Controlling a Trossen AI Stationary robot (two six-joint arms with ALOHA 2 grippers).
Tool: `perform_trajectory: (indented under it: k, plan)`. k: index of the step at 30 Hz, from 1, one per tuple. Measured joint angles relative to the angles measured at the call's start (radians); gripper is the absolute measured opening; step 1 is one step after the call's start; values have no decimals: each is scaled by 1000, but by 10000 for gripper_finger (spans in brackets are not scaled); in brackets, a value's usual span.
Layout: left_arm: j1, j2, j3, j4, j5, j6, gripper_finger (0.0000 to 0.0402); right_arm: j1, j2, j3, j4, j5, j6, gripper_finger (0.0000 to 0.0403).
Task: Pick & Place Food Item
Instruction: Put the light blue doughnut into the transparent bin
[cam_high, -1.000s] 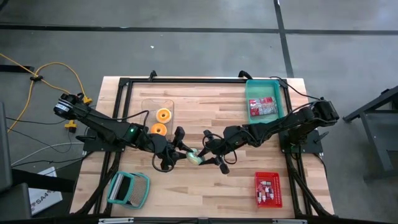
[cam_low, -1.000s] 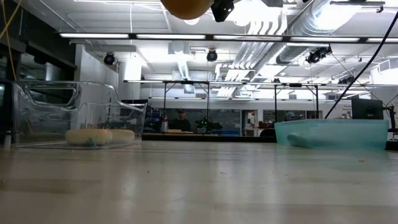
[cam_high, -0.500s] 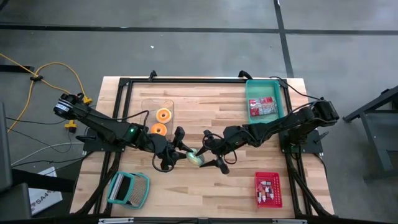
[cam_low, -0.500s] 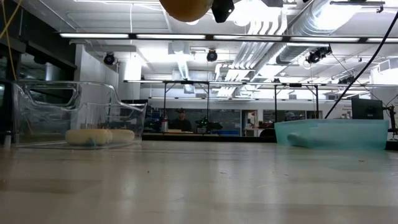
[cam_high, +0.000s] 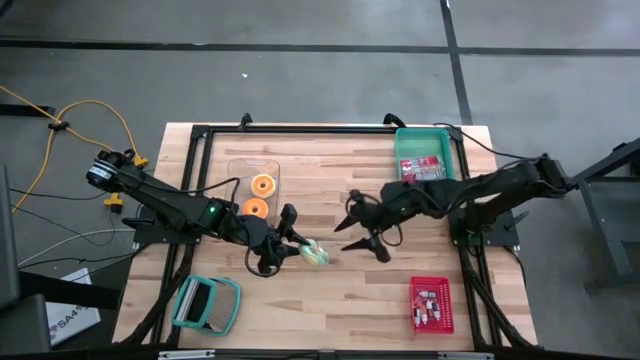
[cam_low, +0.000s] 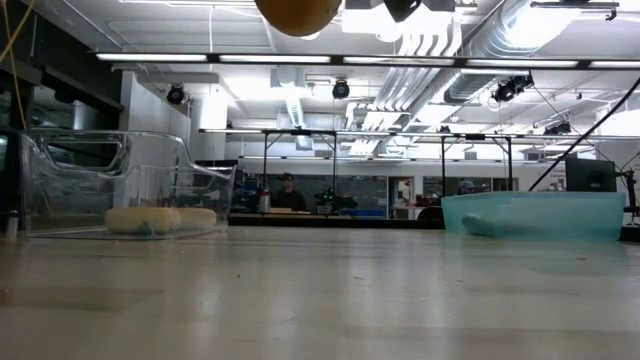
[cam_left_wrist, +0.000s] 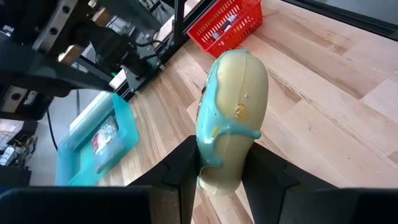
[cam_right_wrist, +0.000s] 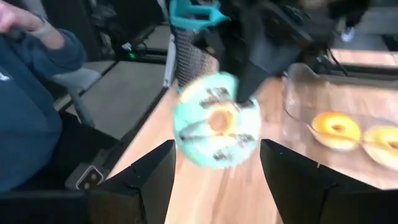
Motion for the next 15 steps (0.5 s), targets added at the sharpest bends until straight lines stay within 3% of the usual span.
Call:
perform_trajectory:
  k: [15]
  plan:
    - [0, 0, 0, 1, -7, -35, 105, -40, -19, -2, -59, 24, 15, 223]
